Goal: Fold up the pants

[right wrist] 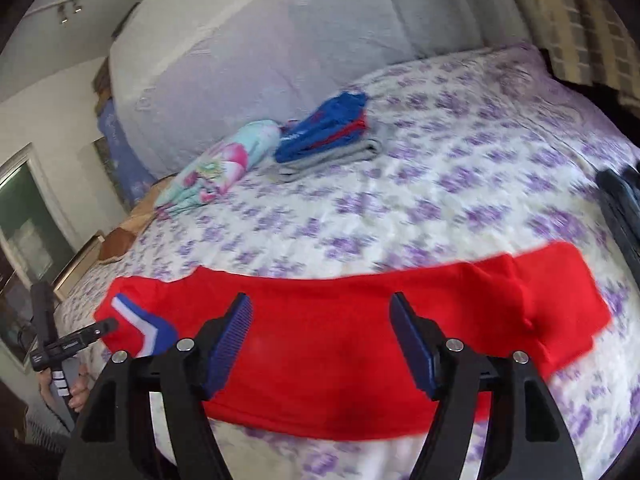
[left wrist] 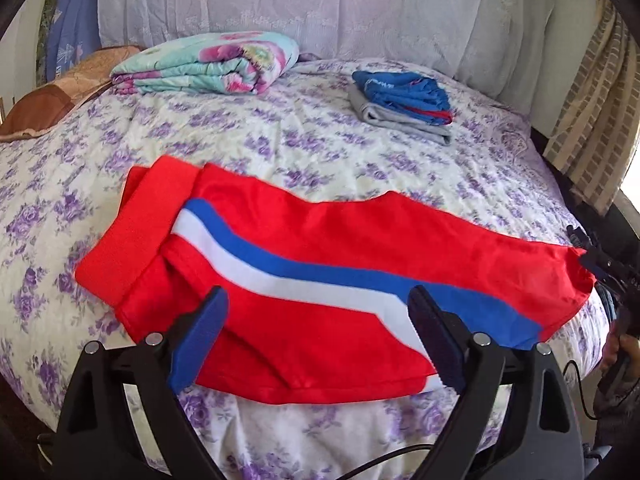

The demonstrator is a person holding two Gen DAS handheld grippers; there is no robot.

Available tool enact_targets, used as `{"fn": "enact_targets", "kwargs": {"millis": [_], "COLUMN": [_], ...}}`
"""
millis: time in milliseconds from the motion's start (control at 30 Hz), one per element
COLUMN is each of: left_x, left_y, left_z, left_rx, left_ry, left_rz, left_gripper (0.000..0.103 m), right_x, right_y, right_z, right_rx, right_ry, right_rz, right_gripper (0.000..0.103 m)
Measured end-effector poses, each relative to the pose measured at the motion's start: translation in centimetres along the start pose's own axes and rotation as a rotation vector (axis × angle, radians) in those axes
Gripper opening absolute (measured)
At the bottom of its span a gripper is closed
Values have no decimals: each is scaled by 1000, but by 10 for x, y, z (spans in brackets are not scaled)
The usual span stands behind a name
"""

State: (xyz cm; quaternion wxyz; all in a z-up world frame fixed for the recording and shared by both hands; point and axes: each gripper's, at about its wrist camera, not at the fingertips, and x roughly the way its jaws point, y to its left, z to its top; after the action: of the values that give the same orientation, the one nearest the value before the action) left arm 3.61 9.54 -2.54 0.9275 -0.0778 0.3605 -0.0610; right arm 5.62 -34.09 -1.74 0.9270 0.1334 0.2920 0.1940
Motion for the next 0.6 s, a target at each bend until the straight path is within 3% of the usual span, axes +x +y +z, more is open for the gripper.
{"fn": "enact_targets", "kwargs": {"millis": [100,200,267,333,433,500,600], "left_x": [10,30,27,21,-6,-21,-23], "left_y": [2,28,31,28,31,36,53], "left_z": [0,-8,-11,-11,-5,1,7], "left_rx": [9,-68,-57,-36,-45,-47,-102], "left_ry": [16,113,98,87,-1,-63,-76], "left_rz": [70,83,62,75,27,40,67], "left_gripper": [89,88,88,88,88,92,93], "right_x": [36,83,119,163,158,142,143], "right_y": [51,98,115,114,118,132,150], "right_z": [15,13,3,-13,-2,20,48], "right_rx": [-85,-140,-168,-144,-135,-198,-291], "right_ry": [55,172,286,467,467,393,332], "right_rz": [156,302,315,266,292,328,313], "right_gripper": [72,72,72,72,72,72,72]}}
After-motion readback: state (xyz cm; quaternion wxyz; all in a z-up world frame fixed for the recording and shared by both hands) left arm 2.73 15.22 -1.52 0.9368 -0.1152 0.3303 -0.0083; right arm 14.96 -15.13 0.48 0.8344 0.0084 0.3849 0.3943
